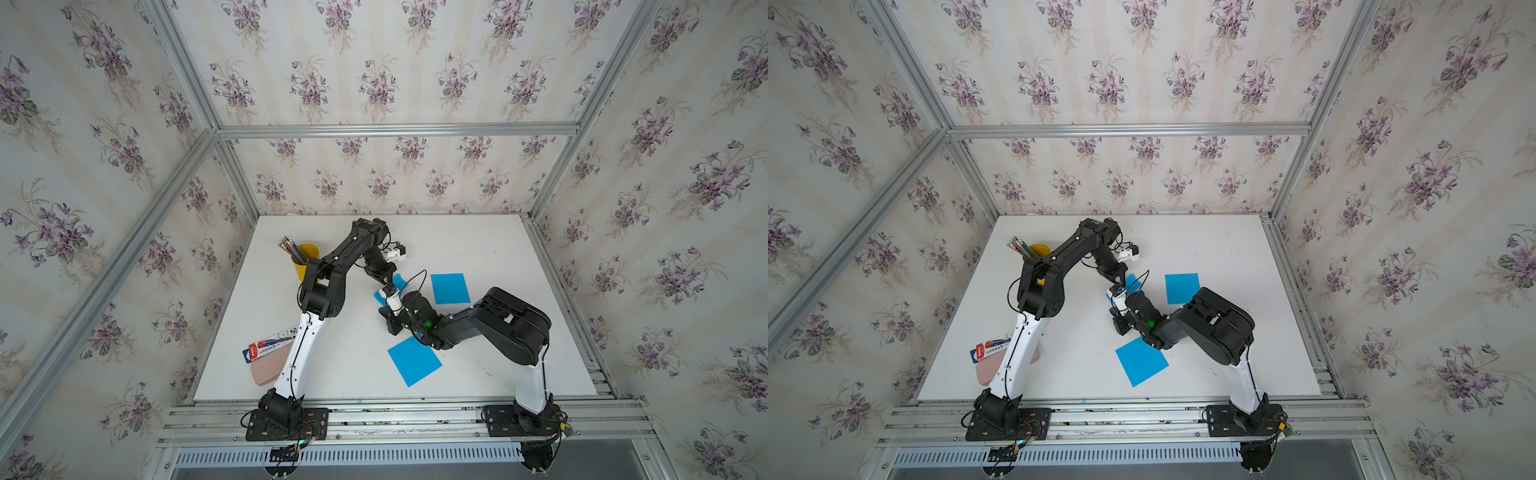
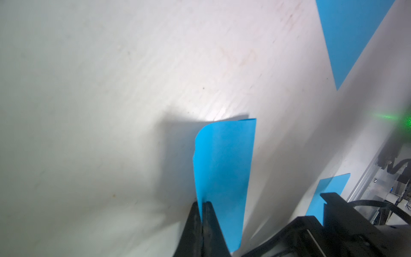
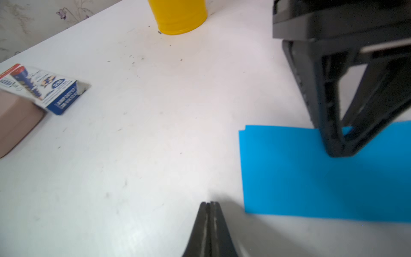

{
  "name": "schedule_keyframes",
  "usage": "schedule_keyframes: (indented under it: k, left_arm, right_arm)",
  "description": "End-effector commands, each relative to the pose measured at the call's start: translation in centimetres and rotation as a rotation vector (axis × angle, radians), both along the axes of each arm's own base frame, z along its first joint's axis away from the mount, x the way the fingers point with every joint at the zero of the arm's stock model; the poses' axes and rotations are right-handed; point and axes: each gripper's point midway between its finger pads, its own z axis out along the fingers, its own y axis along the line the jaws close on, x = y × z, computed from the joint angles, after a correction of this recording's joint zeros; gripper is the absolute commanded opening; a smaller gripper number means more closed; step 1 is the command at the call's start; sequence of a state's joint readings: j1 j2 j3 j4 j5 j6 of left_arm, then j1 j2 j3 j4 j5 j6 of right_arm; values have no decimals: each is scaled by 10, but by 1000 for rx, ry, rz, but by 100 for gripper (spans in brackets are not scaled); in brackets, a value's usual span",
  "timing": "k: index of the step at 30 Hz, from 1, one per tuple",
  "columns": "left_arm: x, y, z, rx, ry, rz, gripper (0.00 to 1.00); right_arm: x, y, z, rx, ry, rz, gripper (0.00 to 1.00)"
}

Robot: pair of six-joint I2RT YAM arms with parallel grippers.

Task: Fold the square paper along the opposite sides
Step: Smooth out the paper at the center of the board.

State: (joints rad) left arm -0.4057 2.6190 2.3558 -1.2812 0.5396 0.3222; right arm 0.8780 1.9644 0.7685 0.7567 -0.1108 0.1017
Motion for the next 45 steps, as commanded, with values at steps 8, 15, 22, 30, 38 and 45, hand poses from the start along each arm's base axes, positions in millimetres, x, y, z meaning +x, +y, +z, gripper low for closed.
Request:
schedule_keyframes:
  k: [8,15,22,30,38,45]
  left_arm:
    - [-13,-27,9,-42,-5,-44,8]
    - [-19,-42,12,-61,-7,-77,9]
    - [-27,-40,10,-56,11,-103,10]
    - [-28,-31,-5,6,21,-105,10]
    - [-28,-22,-13,49,22,-108,10]
    - [-24,-15,-13,54,19,-92,10]
  right_arm:
    - [68,-103,46,215,111,-316,0]
    - [94,-117,19,164,180,-348,0]
    - [93,-103,-4,-46,95,-330,0]
    - [93,-111,-27,-109,99,-421,0]
    - [89,-126,-39,-151,111,-483,0]
    - [88,-136,-44,-151,132,-511,0]
